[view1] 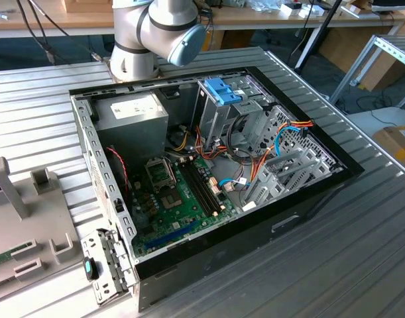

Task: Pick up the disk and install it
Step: 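Pick up the disk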

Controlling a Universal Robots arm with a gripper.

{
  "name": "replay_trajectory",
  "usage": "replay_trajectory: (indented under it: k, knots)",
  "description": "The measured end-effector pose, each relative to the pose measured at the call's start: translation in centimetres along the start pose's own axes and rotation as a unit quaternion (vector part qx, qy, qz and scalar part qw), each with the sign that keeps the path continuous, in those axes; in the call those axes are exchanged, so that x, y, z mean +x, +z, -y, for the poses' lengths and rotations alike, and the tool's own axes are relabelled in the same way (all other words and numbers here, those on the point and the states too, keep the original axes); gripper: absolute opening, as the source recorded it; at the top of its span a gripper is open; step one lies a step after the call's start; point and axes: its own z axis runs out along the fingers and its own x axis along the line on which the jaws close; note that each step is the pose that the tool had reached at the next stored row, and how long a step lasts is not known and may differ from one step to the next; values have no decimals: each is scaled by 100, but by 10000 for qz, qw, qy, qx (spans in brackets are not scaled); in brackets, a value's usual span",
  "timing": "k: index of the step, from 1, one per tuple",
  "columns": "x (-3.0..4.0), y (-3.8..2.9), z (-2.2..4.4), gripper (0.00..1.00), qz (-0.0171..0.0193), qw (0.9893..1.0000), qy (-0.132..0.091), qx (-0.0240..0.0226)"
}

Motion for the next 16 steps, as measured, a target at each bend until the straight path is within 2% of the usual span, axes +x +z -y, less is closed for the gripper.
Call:
replay_trajectory:
  k: [3,7,8,10,11,12,13,14,15,16]
  knots:
    - [0,0,0,11,-11,9996,-288,-7]
    - [0,0,0,11,-31,9970,-771,-19]
    - [0,0,0,11,-42,9947,-1025,-25]
    - [0,0,0,11,-57,9901,-1399,-35]
    - [0,0,0,11,-65,9872,-1595,-39]
    - [0,0,0,11,-73,9836,-1802,-45]
    - [0,1,0,11,-85,9780,-2085,-52]
    - [0,1,0,11,-93,9739,-2266,-56]
    - [0,1,0,11,-97,9713,-2374,-59]
    - [0,1,0,11,-100,9693,-2456,-61]
